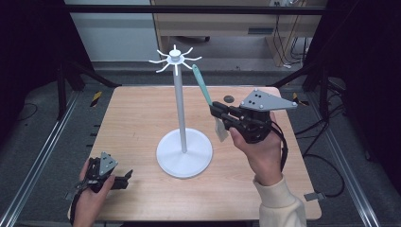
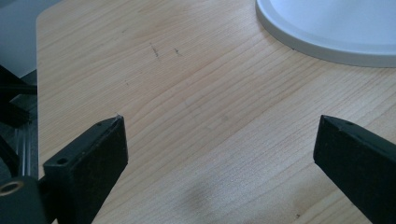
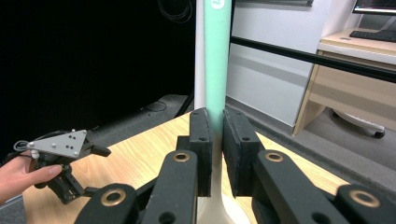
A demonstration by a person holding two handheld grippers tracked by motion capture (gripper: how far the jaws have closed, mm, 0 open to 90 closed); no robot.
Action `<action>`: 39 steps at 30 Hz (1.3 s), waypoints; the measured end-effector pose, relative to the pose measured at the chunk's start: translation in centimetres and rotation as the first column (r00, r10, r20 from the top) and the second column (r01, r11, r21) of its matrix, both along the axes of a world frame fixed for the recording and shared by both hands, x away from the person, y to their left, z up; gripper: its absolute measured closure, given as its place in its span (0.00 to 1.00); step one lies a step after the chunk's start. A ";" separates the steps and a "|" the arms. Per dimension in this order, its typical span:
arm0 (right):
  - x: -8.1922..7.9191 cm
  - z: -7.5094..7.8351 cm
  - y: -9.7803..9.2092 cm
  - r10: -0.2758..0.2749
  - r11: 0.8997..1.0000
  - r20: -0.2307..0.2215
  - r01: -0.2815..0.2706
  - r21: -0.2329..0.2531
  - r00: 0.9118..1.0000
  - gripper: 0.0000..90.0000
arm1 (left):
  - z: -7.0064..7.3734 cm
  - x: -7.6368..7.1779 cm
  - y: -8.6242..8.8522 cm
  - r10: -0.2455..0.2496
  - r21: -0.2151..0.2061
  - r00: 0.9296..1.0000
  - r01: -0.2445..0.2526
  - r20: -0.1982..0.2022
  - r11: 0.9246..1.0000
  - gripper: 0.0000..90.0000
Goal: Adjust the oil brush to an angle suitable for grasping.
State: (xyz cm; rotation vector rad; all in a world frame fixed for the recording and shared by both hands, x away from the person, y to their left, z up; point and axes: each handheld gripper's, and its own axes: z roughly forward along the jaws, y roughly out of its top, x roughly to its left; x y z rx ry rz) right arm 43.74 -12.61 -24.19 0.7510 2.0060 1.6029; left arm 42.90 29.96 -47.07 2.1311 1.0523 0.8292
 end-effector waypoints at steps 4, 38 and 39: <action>0.1 0.0 0.1 0.001 1.000 -0.003 -0.001 -0.004 1.000 0.92 | 0.0 0.0 0.0 0.000 0.001 1.000 0.000 0.000 1.000 0.03; 2.6 -1.1 2.3 0.011 1.000 -0.036 -0.010 0.018 0.999 0.91 | -0.2 0.0 -0.1 0.000 0.009 1.000 0.000 -0.007 1.000 0.03; 2.7 -1.2 2.3 0.012 1.000 -0.035 -0.011 0.017 0.999 0.91 | -0.2 0.0 -0.1 0.000 0.009 1.000 0.000 -0.005 1.000 0.03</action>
